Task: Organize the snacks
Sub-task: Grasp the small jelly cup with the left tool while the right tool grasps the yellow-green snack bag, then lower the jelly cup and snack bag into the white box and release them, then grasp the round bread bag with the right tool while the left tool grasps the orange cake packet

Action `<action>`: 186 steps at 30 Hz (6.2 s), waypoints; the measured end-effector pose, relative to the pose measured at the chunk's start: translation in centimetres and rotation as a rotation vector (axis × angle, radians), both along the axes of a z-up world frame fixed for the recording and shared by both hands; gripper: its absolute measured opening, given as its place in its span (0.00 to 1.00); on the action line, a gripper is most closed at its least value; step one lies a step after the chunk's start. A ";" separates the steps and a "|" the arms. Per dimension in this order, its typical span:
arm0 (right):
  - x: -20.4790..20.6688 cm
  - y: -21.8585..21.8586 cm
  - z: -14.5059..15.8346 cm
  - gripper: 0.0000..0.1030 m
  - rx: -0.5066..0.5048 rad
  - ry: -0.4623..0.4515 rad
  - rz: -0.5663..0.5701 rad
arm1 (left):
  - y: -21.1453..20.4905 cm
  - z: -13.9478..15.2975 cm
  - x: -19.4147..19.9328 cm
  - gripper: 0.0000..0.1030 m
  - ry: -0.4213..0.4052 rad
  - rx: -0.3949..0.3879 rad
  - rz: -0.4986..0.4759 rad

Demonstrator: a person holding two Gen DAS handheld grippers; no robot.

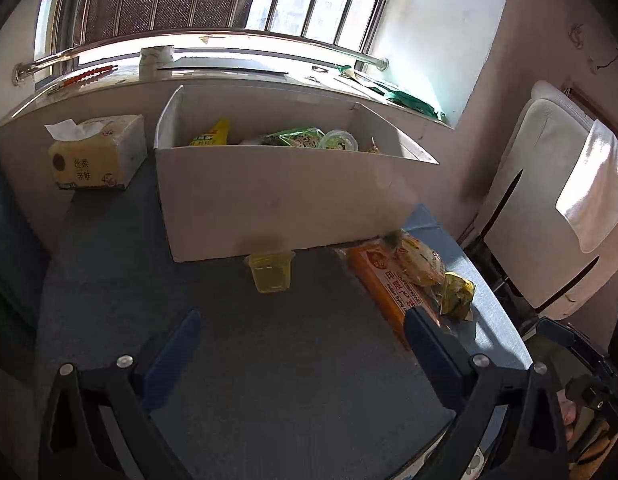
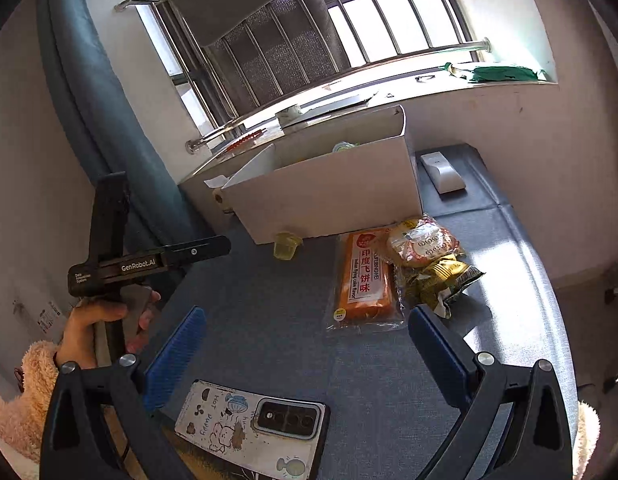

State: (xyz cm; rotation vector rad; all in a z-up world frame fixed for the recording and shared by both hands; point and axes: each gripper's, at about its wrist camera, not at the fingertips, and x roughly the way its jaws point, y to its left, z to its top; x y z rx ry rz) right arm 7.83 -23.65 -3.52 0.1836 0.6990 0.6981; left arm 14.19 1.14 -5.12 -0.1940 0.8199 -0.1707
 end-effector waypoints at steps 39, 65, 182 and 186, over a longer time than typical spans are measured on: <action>8.8 -1.3 -4.5 1.00 -0.209 0.072 -0.105 | 0.9 4.5 -6.0 0.34 -0.191 -0.015 -0.018; 5.9 2.6 -0.1 0.53 -0.222 0.010 -0.003 | 1.6 4.8 -8.5 0.34 -0.206 -0.073 -0.022; -0.9 -4.0 -3.1 0.75 -0.284 0.081 -0.151 | -13.3 -6.9 10.3 1.00 0.340 0.100 -0.029; -0.8 -4.3 -3.2 0.75 -0.255 0.084 -0.153 | -15.3 -7.3 10.7 1.00 0.321 0.197 -0.030</action>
